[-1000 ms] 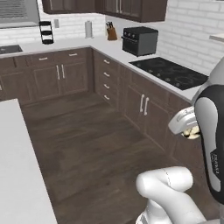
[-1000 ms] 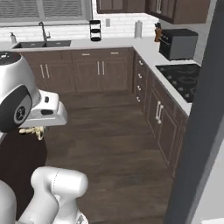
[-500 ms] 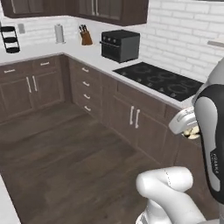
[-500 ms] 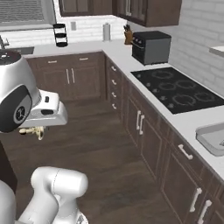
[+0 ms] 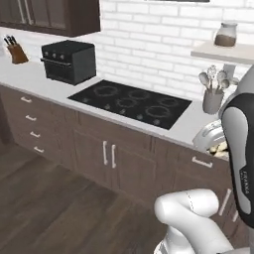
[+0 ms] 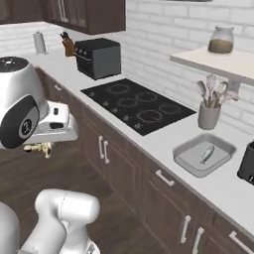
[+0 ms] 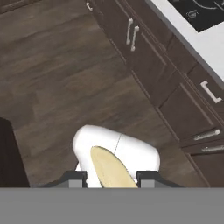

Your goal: Place one mushroom and one fish in each tupperware on the nearby counter, to pack two identical lunches.

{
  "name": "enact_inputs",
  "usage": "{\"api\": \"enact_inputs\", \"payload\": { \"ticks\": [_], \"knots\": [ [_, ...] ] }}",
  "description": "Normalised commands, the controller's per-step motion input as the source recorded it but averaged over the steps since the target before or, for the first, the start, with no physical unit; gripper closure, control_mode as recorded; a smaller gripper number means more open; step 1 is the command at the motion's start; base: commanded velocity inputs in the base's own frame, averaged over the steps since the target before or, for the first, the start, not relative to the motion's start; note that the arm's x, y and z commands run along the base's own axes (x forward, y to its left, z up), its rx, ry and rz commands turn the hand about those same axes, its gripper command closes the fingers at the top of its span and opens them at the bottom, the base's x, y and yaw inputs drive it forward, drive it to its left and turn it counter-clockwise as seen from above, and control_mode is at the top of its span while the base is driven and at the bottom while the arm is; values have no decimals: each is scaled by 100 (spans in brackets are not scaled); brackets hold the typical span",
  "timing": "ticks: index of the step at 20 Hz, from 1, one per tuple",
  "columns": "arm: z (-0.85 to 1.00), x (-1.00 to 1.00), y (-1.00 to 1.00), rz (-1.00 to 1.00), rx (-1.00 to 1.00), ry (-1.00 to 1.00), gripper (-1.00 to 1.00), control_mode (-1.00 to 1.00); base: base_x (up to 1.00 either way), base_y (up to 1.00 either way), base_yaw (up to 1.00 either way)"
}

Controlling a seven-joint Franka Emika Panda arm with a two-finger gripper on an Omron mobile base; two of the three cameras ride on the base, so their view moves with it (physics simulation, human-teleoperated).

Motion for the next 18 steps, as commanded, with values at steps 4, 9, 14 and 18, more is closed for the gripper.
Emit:
{"api": "enact_inputs", "payload": {
  "ticks": [4,9,14,18],
  "knots": [
    [0,0,0,0,0,0,100,100,55,0,-74],
    [0,0,0,0,0,0,100,100,39,0,-84],
    [0,0,0,0,0,0,100,100,47,5,-82],
    [0,0,0,0,0,0,100,100,71,23,-54]
  ]
}}
